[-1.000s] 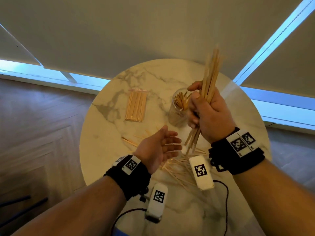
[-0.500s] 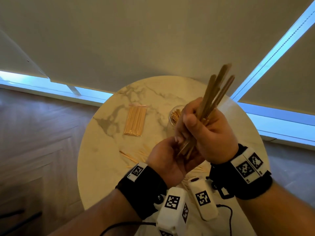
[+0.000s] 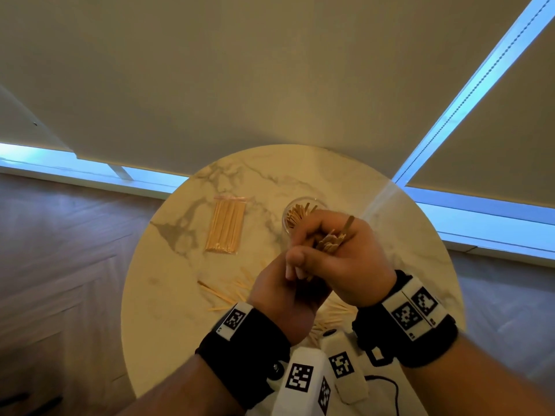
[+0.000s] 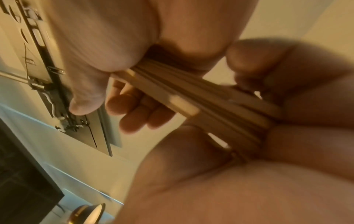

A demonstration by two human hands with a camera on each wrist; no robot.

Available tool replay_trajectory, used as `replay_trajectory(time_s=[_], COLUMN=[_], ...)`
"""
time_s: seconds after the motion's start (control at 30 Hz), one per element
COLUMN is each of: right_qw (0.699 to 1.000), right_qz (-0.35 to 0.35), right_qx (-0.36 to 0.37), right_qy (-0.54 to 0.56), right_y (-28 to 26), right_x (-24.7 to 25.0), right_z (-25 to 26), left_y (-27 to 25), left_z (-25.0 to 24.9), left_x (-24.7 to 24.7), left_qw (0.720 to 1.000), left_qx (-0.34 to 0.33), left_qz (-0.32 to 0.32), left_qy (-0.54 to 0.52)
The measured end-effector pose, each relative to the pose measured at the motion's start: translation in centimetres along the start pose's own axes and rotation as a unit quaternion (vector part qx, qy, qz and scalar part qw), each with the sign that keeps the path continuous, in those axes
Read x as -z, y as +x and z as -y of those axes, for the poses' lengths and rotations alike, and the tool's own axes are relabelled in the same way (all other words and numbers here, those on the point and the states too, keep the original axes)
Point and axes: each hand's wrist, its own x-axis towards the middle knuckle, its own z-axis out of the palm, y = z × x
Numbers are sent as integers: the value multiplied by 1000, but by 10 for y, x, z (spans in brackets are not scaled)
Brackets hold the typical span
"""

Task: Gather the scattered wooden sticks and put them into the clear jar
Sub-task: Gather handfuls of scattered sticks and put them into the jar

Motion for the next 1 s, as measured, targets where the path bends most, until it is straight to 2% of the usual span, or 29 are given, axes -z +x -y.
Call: replay_trajectory(time_s=[0.07, 0.17, 0.27, 0.4, 0.47, 0.5, 0.53, 0.6, 0.63, 0.67, 0.7, 0.73, 0.8, 0.9, 0.93, 1.0], right_qw=[999, 984, 960, 952, 936, 925, 914, 894, 888, 886, 883, 879, 868, 825, 820, 829], right_qz=[-4, 3, -21, -103, -172, -206, -233, -264, -266, -261, -251, -238, -193, -110, -101, -106], right_qx=[-8, 27, 12, -8, -10, -11, -14, -24, -25, -24, -27, -36, -68, -71, -65, -68], right_qy=[-52, -174, -279, -288, -308, -320, -332, -361, -373, -383, -396, -413, -452, -549, -559, -545], right_y=[1, 2, 2, 3, 8, 12, 17, 29, 35, 42, 49, 55, 63, 63, 61, 54], right_x=[2, 9, 17, 30, 37, 42, 46, 53, 55, 55, 55, 53, 48, 44, 45, 46], right_z=[-3, -8, -10, -12, -15, -17, -20, -28, -34, -42, -51, -60, -78, -101, -106, -107], left_y=[6, 13, 12, 18, 24, 30, 35, 44, 48, 52, 55, 58, 63, 72, 73, 75], left_z=[2, 2, -6, -22, -29, -32, -38, -49, -53, -57, -62, -65, -69, -69, -69, -68], left_x=[4, 3, -4, -10, -8, -2, 5, 17, 23, 27, 28, 25, 17, 16, 19, 27], left_qw=[1000, 997, 998, 988, 976, 960, 929, 812, 752, 708, 679, 663, 656, 683, 688, 693], left_qx=[-7, -31, -12, -7, -38, -78, -132, -227, -244, -241, -228, -214, -198, -194, -190, -195], left_qz=[-18, -61, -46, -71, -89, -106, -123, -145, -136, -121, -104, -86, -52, -16, -11, -13], left_qy=[-4, 19, 48, 139, 196, 246, 324, 518, 597, 652, 690, 713, 726, 704, 700, 694])
